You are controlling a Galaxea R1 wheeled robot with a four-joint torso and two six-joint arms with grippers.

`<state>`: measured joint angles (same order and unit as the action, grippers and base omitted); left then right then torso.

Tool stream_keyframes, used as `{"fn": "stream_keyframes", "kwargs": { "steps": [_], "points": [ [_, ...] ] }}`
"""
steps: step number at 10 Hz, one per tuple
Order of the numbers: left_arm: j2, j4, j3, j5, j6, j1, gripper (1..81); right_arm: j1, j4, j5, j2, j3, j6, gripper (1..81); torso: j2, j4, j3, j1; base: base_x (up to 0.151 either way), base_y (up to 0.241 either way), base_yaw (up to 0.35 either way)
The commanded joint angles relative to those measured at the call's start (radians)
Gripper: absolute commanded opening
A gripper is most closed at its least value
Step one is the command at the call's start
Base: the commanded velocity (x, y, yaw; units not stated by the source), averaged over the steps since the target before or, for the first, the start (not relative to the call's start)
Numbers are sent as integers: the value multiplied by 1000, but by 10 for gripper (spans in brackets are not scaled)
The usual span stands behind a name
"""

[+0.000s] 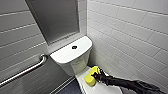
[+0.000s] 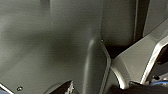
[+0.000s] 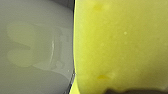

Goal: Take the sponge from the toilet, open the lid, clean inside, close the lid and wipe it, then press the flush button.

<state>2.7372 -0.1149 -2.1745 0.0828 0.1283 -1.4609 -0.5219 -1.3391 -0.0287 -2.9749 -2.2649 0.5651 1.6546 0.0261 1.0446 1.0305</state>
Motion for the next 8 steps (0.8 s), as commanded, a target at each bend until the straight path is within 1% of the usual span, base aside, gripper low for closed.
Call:
{"fn": "stream_keyframes", "kwargs": {
  "steps": [1,2,4,5,6,8],
  "points": [
    [-13,14,12,86,-4,-13,811,87,26,95,-20,12,6,10,0,0,0,0,0,0,0],
    [-13,14,12,86,-4,-13,811,52,25,90,-8,15,6,10,0,0,0,0,0,0,0],
    [-14,14,12,86,-4,-13,811,-25,20,87,61,33,1,10,0,0,0,0,0,0,0],
    [-14,12,12,86,-4,-13,811,-59,17,75,120,81,1,10,0,0,0,0,0,0,0],
    [-14,12,12,86,-4,-13,811,-94,15,27,187,163,1,10,0,0,0,0,0,0,0],
    [-13,11,12,88,-4,-13,811,-149,17,-124,334,390,1,10,0,0,0,0,0,0,0]
  ]
}}
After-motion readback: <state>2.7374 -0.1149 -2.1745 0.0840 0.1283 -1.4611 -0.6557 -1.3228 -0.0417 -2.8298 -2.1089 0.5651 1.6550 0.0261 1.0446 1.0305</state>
